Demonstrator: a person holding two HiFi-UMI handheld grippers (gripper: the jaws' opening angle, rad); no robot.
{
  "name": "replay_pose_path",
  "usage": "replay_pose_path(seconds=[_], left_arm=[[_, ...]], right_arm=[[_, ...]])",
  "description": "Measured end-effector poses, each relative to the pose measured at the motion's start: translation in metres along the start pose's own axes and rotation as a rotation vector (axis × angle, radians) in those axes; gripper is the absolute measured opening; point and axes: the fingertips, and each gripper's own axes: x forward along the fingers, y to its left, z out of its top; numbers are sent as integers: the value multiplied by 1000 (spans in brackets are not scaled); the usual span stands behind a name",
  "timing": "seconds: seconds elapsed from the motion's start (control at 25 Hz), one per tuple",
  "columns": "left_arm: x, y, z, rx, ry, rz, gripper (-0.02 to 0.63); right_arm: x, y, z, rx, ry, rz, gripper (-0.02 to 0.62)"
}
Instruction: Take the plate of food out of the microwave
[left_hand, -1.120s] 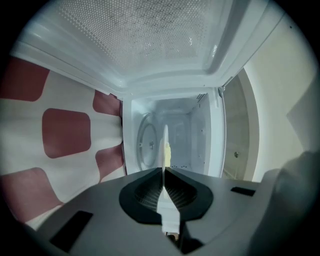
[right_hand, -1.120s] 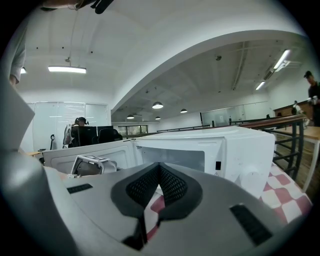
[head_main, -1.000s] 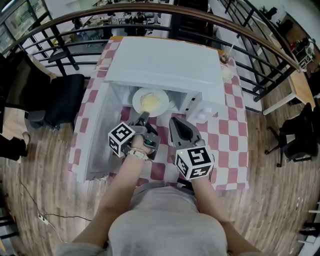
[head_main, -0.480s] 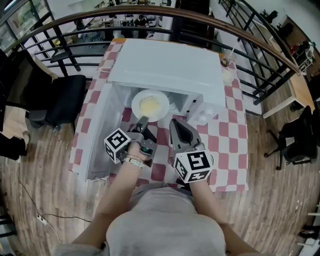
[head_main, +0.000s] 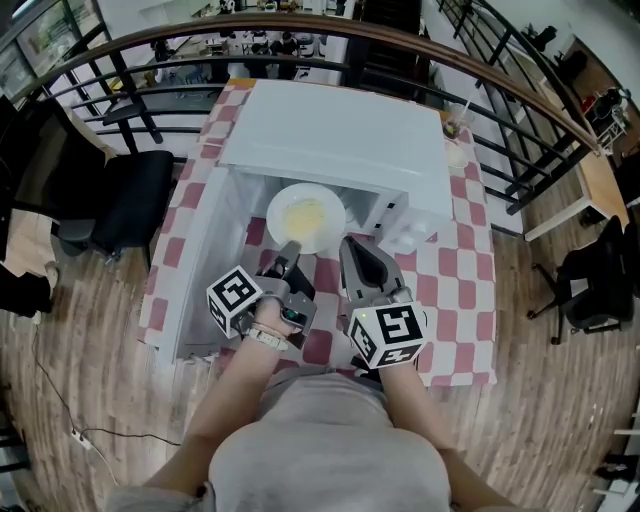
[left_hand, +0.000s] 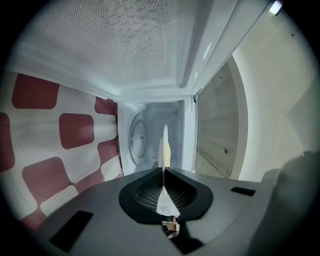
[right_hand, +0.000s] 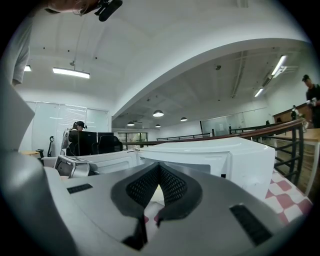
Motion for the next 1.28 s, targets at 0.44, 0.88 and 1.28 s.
replay_pose_path(seconds=[0.44, 0.88, 1.28], left_arm=[[-21, -21, -12, 17, 30, -17, 17], [-41, -44, -21, 9, 48, -38, 17], [-38, -81, -29, -2, 54, -131, 17]], right_arm=[[0, -3, 8, -5, -1, -24, 25], [-7, -3, 26, -1, -2, -59, 25], [-15, -5, 50, -46, -58, -100, 25]])
